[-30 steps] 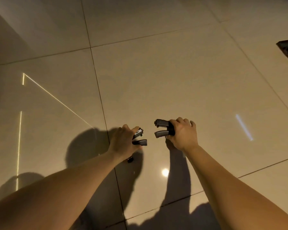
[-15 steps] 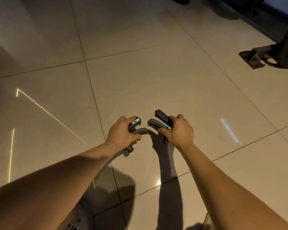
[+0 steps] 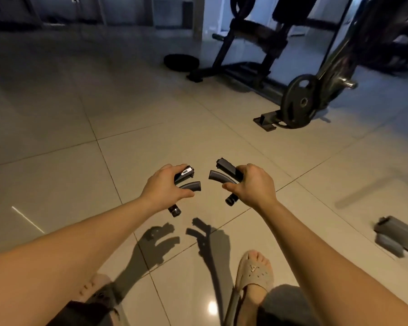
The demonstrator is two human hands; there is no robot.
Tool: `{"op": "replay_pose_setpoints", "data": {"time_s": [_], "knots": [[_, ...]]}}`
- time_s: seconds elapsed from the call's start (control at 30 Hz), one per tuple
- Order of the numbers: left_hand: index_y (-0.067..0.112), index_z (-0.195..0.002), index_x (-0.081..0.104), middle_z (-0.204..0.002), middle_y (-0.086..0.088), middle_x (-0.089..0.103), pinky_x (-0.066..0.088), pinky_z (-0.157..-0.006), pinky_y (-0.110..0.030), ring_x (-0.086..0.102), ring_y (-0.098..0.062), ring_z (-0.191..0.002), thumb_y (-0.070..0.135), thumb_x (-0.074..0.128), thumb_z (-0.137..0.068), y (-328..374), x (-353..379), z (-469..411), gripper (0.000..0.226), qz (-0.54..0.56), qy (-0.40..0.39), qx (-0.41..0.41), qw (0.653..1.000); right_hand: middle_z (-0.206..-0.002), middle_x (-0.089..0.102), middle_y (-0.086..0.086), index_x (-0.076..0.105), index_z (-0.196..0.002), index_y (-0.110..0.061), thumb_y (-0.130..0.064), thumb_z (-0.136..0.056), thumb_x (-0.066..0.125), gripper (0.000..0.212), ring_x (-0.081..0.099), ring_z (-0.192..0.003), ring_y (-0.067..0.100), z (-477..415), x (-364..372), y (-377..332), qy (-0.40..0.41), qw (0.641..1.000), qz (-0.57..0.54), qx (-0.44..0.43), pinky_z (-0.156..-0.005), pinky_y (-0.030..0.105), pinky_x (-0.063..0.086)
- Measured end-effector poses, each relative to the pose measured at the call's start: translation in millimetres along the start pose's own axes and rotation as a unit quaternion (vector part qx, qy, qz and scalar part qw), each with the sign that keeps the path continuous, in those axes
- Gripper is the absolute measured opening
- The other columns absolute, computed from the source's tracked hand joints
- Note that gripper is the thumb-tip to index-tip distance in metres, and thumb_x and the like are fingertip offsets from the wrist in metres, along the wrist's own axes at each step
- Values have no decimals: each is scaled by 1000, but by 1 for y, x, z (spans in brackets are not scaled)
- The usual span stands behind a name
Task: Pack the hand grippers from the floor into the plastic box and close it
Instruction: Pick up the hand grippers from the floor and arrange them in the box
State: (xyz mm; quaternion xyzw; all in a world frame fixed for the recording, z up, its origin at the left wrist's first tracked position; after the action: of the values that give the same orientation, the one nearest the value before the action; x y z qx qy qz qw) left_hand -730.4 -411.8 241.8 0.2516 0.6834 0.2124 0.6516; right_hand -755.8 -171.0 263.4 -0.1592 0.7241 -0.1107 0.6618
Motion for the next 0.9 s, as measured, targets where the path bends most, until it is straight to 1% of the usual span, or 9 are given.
{"op": "replay_pose_setpoints", "data": {"time_s": [0.13,0.2,0.3,0.43,0.57,0.67,0.77,0.83,0.9], "knots": [[37,-139,53,-113,8,60,50,-87,-37,57,-16,-104,49,85,-70,66,-21,41,77,1,-8,48,999,-81,65,-7,69,-109,-23,-57,-77,78,47,61,-73,13,55,-69,10,35,999,-5,12,-66,37,57],[38,-136,56,-114,11,61,49,-85,-35,58,-15,-105,48,87,-68,98,-34,65,75,10,-7,68,998,-79,64,-6,69,-106,-24,-54,-78,78,41,60,-71,11,87,-104,14,47,999,-6,18,-61,32,52],[34,-139,56,-115,12,61,44,-82,-29,59,-15,-106,41,89,-69,145,-51,109,78,27,-24,88,995,-83,66,-5,68,-111,-26,-52,-79,78,42,60,-75,11,141,-153,19,65,998,-15,22,-63,32,52],[29,-143,53,-116,9,59,48,-87,-32,58,-16,-105,37,89,-71,197,-69,172,82,53,-41,119,991,-85,68,-5,71,-109,-24,-54,-79,78,43,62,-77,12,221,-208,21,87,996,-19,33,-69,39,58],[27,-146,50,-130,-1,61,53,-93,-38,58,-17,-106,36,89,-70,237,-70,240,86,67,-62,145,985,-85,67,-6,71,-114,-21,-49,-80,79,45,61,-74,9,314,-250,21,111,992,-30,56,-64,32,56],[27,-146,50,-131,0,61,52,-89,-33,56,-14,-102,38,90,-69,263,-62,293,87,72,-75,175,979,-84,65,-7,71,-117,-19,-45,-80,81,46,63,-74,10,385,-270,23,117,989,-38,86,-60,28,54],[28,-145,52,-129,2,63,48,-82,-27,58,-12,-101,41,90,-67,294,-50,341,87,82,-96,223,967,-85,69,-2,72,-116,-17,-45,-79,82,48,67,-73,13,449,-290,30,124,985,-34,111,-62,32,59],[27,-142,54,-123,4,64,46,-78,-25,60,-13,-99,40,90,-68,318,-43,369,83,87,-117,259,955,-85,70,-2,72,-115,-18,-45,-78,83,46,67,-74,13,489,-303,38,127,982,-30,137,-59,27,56],[28,-139,57,-113,7,62,44,-72,-22,61,-13,-96,39,90,-69,341,-35,397,78,90,-138,288,943,-87,70,-3,73,-112,-18,-46,-77,83,46,67,-76,12,528,-317,48,128,978,-15,166,-60,27,56]]}}
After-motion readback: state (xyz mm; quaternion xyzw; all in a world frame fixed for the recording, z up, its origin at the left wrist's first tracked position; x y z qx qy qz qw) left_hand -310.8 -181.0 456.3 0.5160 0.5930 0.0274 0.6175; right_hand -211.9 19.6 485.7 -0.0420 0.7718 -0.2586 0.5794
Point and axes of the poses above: each hand's wrist, its own z-axis away from the middle knuckle, its own x-axis out of the palm, y = z × x, the point moved 3 cm from there along -z, towards the middle knuckle
